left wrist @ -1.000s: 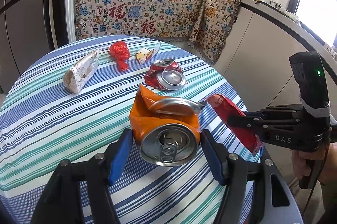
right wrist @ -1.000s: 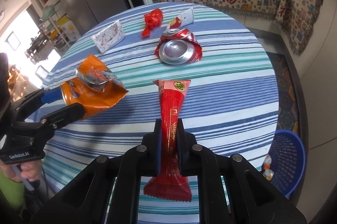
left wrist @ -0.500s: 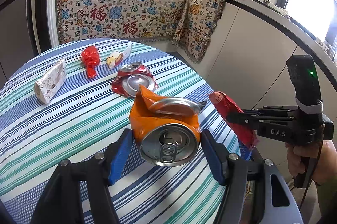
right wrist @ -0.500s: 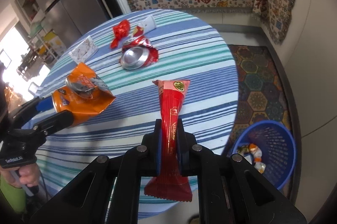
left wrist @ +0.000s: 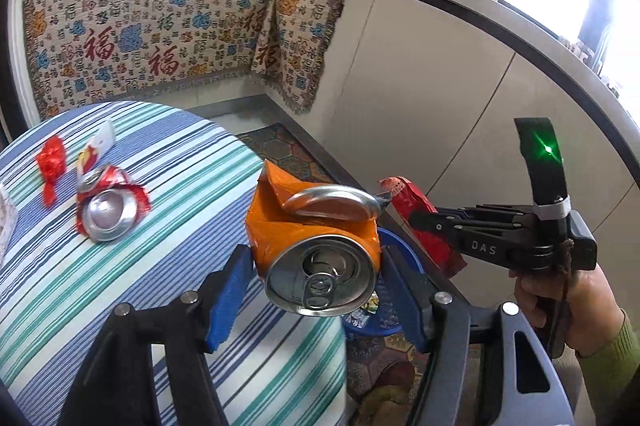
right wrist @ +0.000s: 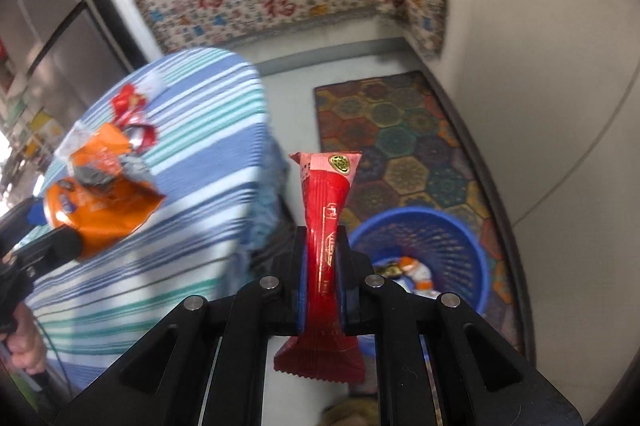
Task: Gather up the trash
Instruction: 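Open both tools over the blue wastebasket to drop the can and wrapper, then move both tools back over the table toward the remaining trash, then grasp the cream butterfly-print paper box with the left tool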
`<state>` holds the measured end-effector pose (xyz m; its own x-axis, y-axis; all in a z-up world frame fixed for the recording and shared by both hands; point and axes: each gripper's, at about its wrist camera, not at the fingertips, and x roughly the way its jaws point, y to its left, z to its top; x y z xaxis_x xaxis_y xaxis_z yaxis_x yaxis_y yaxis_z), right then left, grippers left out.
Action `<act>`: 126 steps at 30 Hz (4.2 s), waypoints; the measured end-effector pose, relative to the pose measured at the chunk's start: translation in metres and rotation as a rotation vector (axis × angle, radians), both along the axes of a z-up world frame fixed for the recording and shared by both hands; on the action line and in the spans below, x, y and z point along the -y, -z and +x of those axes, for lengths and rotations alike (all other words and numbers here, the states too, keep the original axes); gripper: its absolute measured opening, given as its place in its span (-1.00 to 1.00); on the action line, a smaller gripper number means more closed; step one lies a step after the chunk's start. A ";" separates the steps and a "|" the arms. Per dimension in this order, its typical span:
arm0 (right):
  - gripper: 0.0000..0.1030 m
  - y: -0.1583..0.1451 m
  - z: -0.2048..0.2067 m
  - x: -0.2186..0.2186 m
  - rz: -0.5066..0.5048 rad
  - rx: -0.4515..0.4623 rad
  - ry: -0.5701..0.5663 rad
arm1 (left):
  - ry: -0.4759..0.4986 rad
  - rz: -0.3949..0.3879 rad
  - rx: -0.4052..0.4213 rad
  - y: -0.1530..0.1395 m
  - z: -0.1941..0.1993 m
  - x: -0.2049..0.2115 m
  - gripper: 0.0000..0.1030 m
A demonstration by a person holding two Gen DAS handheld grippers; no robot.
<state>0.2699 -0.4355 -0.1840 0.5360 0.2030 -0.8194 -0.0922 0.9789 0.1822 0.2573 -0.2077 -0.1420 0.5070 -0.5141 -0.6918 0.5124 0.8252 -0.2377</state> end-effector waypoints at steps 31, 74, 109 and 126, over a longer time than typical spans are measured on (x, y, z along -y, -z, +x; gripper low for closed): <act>-0.69 0.080 0.023 0.145 0.111 -0.097 0.220 | 0.129 0.092 -0.170 0.142 0.054 0.169 0.33; 0.89 0.017 -0.039 -0.201 -0.092 0.127 -0.313 | -0.433 0.257 -0.056 0.073 -0.029 -0.237 0.51; 0.99 0.046 0.028 -0.273 -0.142 0.074 -0.222 | -0.404 0.281 -0.051 0.087 0.102 -0.322 1.00; 0.99 0.046 0.101 -0.273 -0.135 0.077 -0.304 | -0.286 0.264 0.013 0.079 0.123 -0.304 -0.16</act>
